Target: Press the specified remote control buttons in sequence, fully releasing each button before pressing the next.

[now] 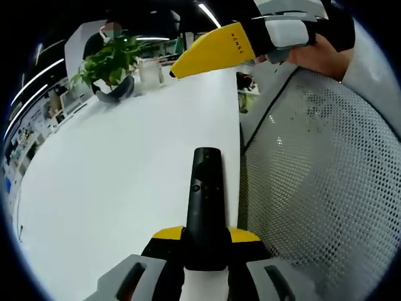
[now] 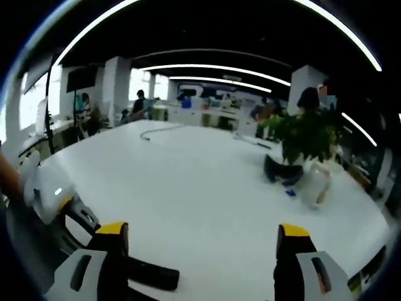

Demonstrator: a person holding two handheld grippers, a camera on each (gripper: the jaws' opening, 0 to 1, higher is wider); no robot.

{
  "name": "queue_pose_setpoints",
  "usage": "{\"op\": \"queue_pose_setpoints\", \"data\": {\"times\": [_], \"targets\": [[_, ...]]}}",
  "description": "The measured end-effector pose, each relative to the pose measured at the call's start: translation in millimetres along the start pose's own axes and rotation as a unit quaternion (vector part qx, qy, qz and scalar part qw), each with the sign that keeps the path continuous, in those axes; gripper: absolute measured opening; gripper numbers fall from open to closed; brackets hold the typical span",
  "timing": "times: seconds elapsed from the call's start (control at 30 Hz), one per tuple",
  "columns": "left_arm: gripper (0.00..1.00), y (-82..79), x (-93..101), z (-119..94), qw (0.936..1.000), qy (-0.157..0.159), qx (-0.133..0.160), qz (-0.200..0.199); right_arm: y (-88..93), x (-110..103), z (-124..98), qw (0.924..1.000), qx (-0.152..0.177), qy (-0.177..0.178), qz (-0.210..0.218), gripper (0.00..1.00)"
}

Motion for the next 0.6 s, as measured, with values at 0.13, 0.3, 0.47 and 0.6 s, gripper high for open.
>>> {"op": "queue_pose_setpoints", "data": {"times": [0.13,0.3,0.47,0.6], "targets": [[0.23,0.3,-1.9,-1,1.0,0.004,-0.005,-0.003,3.1,-1,2,0.9999,-0.012,0.004,-0.006,0.96],[0.23,1.0,-10.3,-2,0.9999,-0.001,-0.01,-0.002,3.2,-1,1,0.9999,-0.01,0.002,-0.008,0.95],[0.23,2.5,-19.4,-4,0.9998,-0.008,-0.016,0.002,3.3,-2,0,0.9999,-0.01,0.002,-0.011,0.94],[0.23,3.1,-25.7,-4,0.9998,-0.013,-0.018,0.002,4.7,-2,1,0.9998,-0.014,0.002,-0.013,0.94]]}}
Point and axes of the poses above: the point that each gripper's makers call its tool centre point, and the gripper's own axes: z roughly forward along the fingers, x roughly to its right, y roughly out of its underside, the point moved 5 cm from there along -z, roughly backward along the fingers, and after that the axes turned 8 degrees about -x, right-handed, at the moved point
